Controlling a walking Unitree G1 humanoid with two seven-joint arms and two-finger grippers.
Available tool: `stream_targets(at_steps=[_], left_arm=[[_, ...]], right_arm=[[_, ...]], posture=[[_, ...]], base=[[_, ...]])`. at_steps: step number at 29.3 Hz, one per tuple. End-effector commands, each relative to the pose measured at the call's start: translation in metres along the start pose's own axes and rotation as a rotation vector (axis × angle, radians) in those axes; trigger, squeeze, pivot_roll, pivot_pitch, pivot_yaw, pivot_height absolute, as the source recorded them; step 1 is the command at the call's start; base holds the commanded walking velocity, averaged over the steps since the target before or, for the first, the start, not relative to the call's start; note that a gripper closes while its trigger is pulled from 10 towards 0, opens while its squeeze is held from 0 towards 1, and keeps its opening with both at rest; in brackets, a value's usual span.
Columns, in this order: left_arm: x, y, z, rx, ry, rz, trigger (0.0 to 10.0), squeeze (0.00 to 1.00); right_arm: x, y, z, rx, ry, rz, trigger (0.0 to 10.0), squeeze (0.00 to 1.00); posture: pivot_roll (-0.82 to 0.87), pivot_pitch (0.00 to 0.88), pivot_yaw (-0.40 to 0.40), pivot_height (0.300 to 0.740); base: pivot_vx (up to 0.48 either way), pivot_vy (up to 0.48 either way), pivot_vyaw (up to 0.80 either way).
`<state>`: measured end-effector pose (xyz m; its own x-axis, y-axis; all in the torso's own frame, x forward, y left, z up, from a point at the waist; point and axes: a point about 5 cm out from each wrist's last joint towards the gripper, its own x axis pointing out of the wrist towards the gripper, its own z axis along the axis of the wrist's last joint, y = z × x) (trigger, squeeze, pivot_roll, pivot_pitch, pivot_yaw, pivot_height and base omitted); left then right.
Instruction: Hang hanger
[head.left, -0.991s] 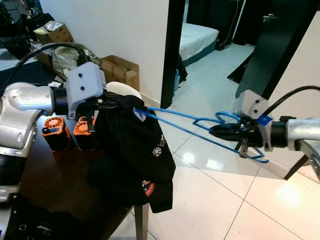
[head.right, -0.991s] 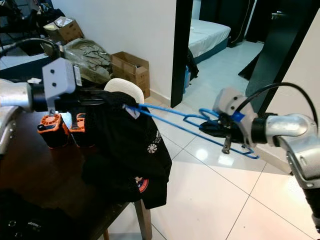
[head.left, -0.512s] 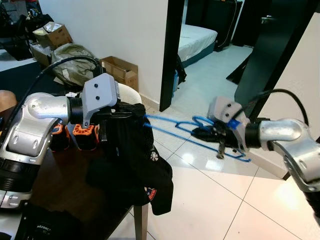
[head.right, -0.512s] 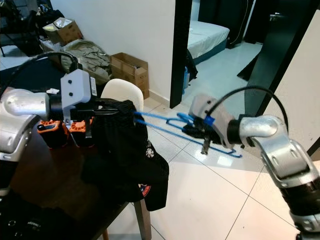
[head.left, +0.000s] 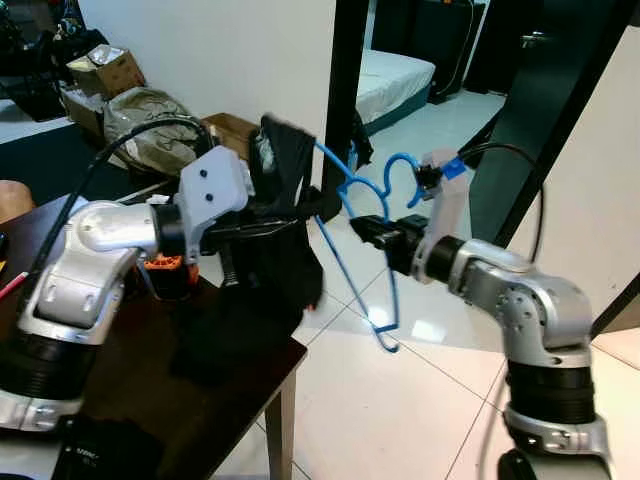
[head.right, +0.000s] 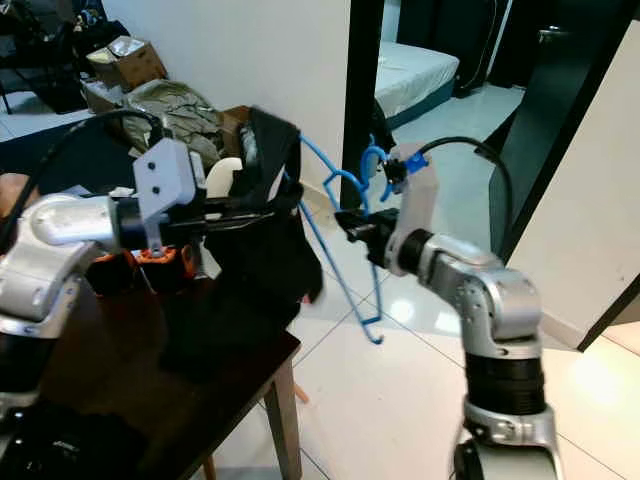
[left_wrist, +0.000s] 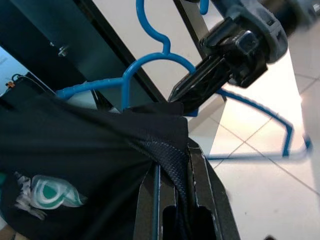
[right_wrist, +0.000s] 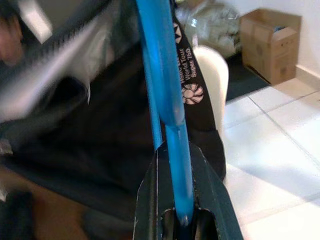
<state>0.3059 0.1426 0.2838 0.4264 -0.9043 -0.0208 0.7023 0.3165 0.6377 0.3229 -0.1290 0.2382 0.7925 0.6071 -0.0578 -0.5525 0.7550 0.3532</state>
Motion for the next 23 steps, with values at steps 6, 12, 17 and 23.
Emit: stream_targets(at_steps=[6, 12, 17, 23], left_arm=[[0.009, -0.009, 0.004, -0.027, -0.051, -0.007, 6.3, 0.00], [0.019, -0.021, 0.012, -0.061, -0.107, -0.014, 8.4, 0.00], [0.023, -0.029, 0.011, -0.084, -0.114, -0.024, 10.0, 0.00], [0.022, -0.032, -0.001, -0.066, -0.035, 0.009, 10.0, 0.00]], right_arm=[[0.008, 0.004, 0.011, 0.261, -0.186, -0.002, 10.0, 0.00], [0.014, 0.009, 0.019, 0.441, -0.303, 0.010, 10.0, 0.00], [0.016, 0.006, 0.024, 0.508, -0.338, -0.019, 10.0, 0.00], [0.015, 0.007, 0.032, 0.525, -0.365, -0.020, 10.0, 0.00]], posture=[[-0.04, 0.000, -0.035, 0.740], [-0.02, 0.000, -0.036, 0.740], [-0.01, 0.000, -0.031, 0.740], [-0.01, 0.000, -0.027, 0.740]], base=[[0.000, 0.000, 0.00], [0.000, 0.000, 0.00], [0.000, 0.000, 0.00], [0.000, 0.000, 0.00]])
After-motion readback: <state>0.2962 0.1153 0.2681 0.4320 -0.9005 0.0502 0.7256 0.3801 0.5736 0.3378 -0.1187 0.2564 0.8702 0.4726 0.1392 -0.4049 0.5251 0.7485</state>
